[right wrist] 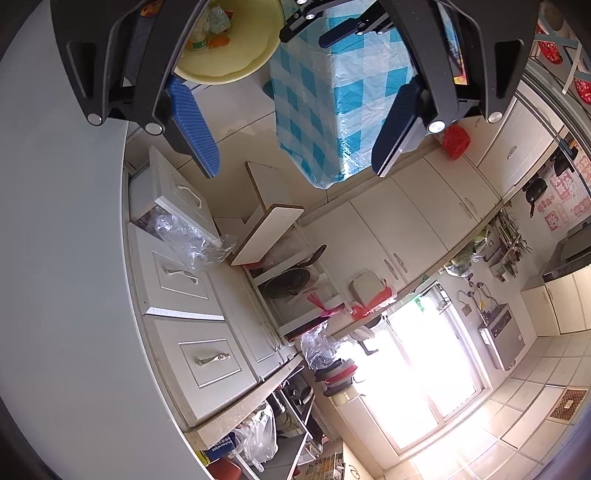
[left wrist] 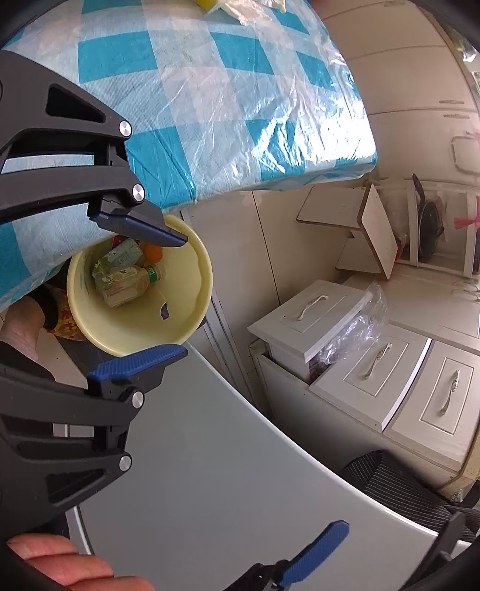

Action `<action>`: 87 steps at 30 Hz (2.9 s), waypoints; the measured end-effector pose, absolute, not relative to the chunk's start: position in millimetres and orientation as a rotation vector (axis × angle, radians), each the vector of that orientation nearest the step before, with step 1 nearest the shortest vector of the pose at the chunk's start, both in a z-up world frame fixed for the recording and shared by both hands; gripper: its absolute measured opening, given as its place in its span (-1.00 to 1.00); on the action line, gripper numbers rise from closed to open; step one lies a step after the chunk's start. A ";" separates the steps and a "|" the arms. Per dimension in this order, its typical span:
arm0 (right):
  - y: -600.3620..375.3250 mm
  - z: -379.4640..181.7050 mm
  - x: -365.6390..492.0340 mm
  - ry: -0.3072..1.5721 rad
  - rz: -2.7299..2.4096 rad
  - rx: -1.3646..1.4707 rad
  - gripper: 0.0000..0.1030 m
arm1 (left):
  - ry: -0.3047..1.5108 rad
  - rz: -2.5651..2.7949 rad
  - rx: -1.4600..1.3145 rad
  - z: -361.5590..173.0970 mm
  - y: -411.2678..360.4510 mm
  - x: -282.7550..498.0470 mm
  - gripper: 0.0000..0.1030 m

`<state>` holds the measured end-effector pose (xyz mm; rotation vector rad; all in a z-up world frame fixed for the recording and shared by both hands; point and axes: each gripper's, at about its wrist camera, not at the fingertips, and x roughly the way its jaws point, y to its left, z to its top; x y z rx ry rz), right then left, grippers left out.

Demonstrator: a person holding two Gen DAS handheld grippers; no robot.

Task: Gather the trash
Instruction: 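Bring both open tools back over the table, then grasp the red-and-yellow snack packet with the left tool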

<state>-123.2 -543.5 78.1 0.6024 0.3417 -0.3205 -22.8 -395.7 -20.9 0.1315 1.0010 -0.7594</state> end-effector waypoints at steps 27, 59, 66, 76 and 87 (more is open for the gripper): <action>-478.9 69.3 -74.6 0.478 -0.197 0.480 0.67 | 0.733 -0.261 0.125 49.5 -99.3 38.5 0.65; -370.1 42.3 -1.2 0.710 0.012 0.308 0.67 | 1.008 -0.406 -0.257 12.3 -10.8 30.8 -0.93; -289.2 27.7 31.2 0.767 0.144 0.098 0.67 | 1.067 -0.354 -0.353 -11.6 23.8 34.7 -0.68; -214.5 7.7 86.4 0.781 0.271 -0.122 0.67 | 1.080 -0.372 -0.386 -24.0 24.1 41.0 -0.26; -233.6 -11.3 117.3 0.877 0.323 0.045 -0.89 | 1.093 -0.379 -0.368 -33.9 14.8 56.2 -0.84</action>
